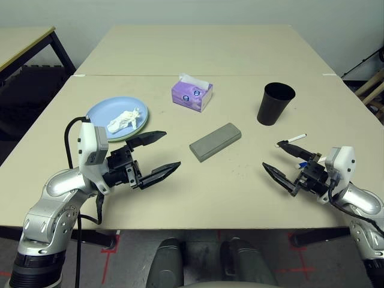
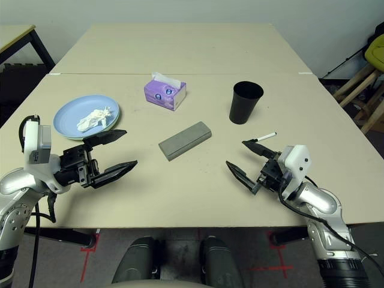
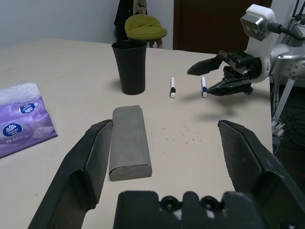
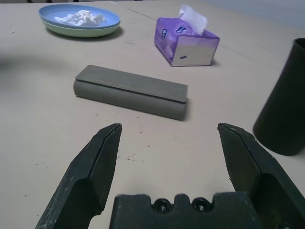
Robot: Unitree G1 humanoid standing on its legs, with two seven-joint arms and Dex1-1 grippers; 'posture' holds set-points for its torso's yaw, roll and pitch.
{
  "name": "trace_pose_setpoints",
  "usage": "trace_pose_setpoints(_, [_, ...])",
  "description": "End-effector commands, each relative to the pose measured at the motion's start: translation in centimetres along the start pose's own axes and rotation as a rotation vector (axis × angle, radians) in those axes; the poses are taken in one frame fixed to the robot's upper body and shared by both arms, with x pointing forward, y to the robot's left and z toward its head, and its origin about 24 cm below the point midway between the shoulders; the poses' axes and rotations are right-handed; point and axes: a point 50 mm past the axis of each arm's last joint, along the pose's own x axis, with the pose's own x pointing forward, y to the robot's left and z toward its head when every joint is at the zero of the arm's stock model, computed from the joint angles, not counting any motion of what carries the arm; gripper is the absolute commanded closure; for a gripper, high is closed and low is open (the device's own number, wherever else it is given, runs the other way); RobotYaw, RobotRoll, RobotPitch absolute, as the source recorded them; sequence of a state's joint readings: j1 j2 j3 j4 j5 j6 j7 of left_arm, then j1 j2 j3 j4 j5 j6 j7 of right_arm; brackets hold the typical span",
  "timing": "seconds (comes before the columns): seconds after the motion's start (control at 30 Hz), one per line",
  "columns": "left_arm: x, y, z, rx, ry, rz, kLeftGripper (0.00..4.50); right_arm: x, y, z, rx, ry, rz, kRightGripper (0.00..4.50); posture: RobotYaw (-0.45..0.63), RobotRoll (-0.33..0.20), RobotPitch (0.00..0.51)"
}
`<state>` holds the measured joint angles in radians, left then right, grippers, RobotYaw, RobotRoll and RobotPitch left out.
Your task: Organize and tidy the items on the table.
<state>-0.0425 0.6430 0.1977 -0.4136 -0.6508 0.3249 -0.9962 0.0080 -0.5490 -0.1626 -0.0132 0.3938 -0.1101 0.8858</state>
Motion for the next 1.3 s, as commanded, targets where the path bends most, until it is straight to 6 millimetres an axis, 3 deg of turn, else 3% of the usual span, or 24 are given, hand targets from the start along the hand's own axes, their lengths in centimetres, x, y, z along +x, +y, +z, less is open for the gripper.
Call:
trace_pose_setpoints(0.03, [-0.2, 0.3, 0.2, -0.002, -0.006, 0.009, 0.01, -0.6, -2.3, 1.4, -0.013, 0.024, -0.047, 0.0, 0.13, 0.0, 0.075])
trace_pose_setpoints(0.37, [0.0, 0.9, 0.1, -0.005, -0.001, 0.031, 0.01, -0.5, -8.3, 5.0, -0.122, 0.252, -0.067, 0.0, 0.12, 0.0, 0.079])
trace_pose_setpoints(0.53, [0.1, 1.0, 0.1, -0.002, -0.002, 0.034, 0.01, -0.4, -10.1, 6.1, -0.131, 0.421, -0.055, 0.0, 0.11, 0.0, 0.083])
trace_pose_setpoints(0.8, [-0.1, 1.0, 0.1, 0.012, -0.002, 0.026, 0.01, 0.6, -10.5, 9.9, -0.187, 0.434, 0.024, 0.0, 0.11, 0.0, 0.083])
trace_pose_setpoints(1.3, [-0.1, 0.8, 0.1, 0.008, -0.035, 0.039, 0.01, 0.3, -11.0, 11.3, -0.301, 0.618, 0.12, 0.0, 0.12, 0.0, 0.078])
